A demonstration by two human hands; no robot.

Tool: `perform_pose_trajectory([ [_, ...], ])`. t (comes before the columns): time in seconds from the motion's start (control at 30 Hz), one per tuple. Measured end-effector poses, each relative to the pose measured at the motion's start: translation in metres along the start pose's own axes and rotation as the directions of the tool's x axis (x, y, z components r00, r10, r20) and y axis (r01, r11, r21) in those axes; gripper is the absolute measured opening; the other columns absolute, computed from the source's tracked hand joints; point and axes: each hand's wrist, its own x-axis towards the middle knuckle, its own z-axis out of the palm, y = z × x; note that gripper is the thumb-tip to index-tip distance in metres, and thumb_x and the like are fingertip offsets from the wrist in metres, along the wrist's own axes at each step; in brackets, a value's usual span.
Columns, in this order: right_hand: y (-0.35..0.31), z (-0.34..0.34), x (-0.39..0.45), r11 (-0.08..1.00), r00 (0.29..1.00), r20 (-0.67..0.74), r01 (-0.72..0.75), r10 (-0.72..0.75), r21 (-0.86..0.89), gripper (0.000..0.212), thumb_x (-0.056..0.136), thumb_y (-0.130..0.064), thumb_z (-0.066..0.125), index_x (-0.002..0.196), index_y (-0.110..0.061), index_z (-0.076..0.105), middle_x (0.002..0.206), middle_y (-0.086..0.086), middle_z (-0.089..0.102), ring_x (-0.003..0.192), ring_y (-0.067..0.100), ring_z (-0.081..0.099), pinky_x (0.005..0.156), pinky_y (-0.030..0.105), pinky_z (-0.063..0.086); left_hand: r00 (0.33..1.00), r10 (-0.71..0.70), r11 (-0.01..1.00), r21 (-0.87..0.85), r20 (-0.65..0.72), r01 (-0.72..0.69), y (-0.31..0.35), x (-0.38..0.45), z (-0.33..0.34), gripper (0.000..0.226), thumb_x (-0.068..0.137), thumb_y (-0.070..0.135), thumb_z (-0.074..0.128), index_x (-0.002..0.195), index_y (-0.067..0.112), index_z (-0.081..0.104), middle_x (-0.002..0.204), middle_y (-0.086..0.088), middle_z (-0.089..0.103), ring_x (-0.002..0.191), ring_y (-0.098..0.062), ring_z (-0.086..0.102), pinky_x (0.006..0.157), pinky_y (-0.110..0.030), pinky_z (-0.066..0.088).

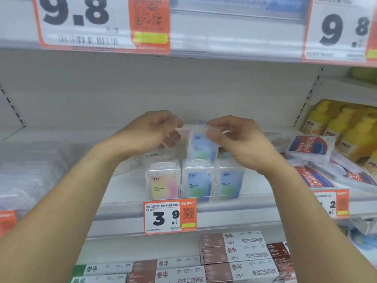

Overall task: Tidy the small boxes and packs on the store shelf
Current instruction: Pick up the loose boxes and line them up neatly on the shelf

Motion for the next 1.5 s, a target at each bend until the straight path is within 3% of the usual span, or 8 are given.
perform_pose_trajectory([
  [0.13,-0.001,-0.008,0.004,0.996,0.991,-0.131,-0.018,0.030,0.093,0.024,0.083,-0.030,0.077,0.103,-0.019,0.068,0.103,0.005,0.071,0.083,0.021,0.074,0.080,0.044,0.061,1.000,-0.009,0.996,0.093,0.000,0.009,-0.020,0.007,-0.007,0.022,0.099,0.025,0.049,0.101,0.023,0.070,0.094,0.005,0.073,0.087,-0.018,0.069,0.082,-0.034,0.054],
  [0.47,-0.009,-0.011,0.009,0.983,0.947,-0.318,0.014,0.047,0.185,0.018,0.086,-0.026,0.073,0.100,-0.016,0.069,0.096,-0.001,0.072,0.081,0.003,0.071,0.060,0.023,0.059,0.974,0.037,0.940,0.322,0.225,-0.110,-0.056,0.030,0.006,0.038,0.082,0.038,0.074,0.117,0.026,0.068,0.093,0.028,0.050,0.080,0.013,0.051,0.070,0.002,0.036],
  [0.63,-0.003,-0.006,0.017,0.985,0.952,-0.297,-0.021,0.072,0.173,0.015,0.086,-0.027,0.072,0.099,-0.021,0.070,0.099,-0.003,0.072,0.086,0.007,0.071,0.063,0.023,0.060,0.952,0.004,0.911,0.392,0.307,-0.130,-0.066,0.040,0.008,0.042,0.082,0.047,0.069,0.123,0.039,0.063,0.108,0.011,0.046,0.113,-0.009,0.042,0.101,-0.023,0.038],
  [1.03,0.006,0.001,0.025,0.989,0.974,-0.185,-0.116,0.132,0.096,0.019,0.084,-0.034,0.072,0.100,-0.024,0.070,0.097,-0.006,0.074,0.085,0.011,0.073,0.074,0.032,0.061,0.994,0.019,0.912,0.406,0.110,-0.063,-0.080,0.049,-0.010,0.016,0.086,0.035,0.069,0.101,0.031,0.070,0.097,0.009,0.047,0.097,-0.010,0.051,0.076,-0.015,0.039],
  [1.17,0.004,0.001,0.025,0.990,0.972,-0.194,-0.124,0.136,0.073,0.020,0.084,-0.034,0.072,0.102,-0.024,0.070,0.098,-0.006,0.074,0.083,0.009,0.073,0.072,0.029,0.062,0.977,-0.032,0.907,0.417,0.209,-0.059,-0.079,0.045,-0.010,0.050,0.074,0.059,0.071,0.119,0.041,0.060,0.121,0.016,0.045,0.119,-0.007,0.036,0.100,-0.028,0.037],
  [1.27,0.003,0.001,0.024,0.989,0.971,-0.192,-0.135,0.144,0.063,0.022,0.084,-0.034,0.072,0.103,-0.023,0.070,0.099,-0.006,0.074,0.084,0.010,0.073,0.075,0.032,0.061,0.963,-0.022,0.846,0.517,0.270,-0.126,-0.080,0.044,-0.004,0.055,0.070,0.047,0.079,0.121,0.040,0.058,0.126,0.016,0.043,0.121,-0.014,0.033,0.107,-0.034,0.034],
  [1.37,0.002,0.001,0.023,0.988,0.970,-0.195,-0.134,0.147,0.079,0.023,0.084,-0.036,0.072,0.103,-0.023,0.069,0.100,-0.006,0.074,0.086,0.011,0.073,0.076,0.032,0.061,0.980,0.035,0.910,0.400,0.196,-0.112,-0.076,0.043,-0.006,0.050,0.064,0.036,0.086,0.106,0.036,0.059,0.113,0.013,0.052,0.106,-0.013,0.050,0.093,-0.029,0.047],
  [1.5,0.002,0.001,0.024,0.983,0.953,-0.250,-0.146,0.170,0.112,0.027,0.085,-0.036,0.072,0.107,-0.022,0.065,0.105,-0.004,0.071,0.086,0.009,0.073,0.079,0.034,0.062,0.997,0.064,0.985,0.156,0.044,-0.070,-0.068,0.036,-0.011,0.052,0.061,0.058,0.082,0.097,0.031,0.056,0.092,0.012,0.063,0.083,-0.008,0.062,0.066,-0.029,0.053],
])
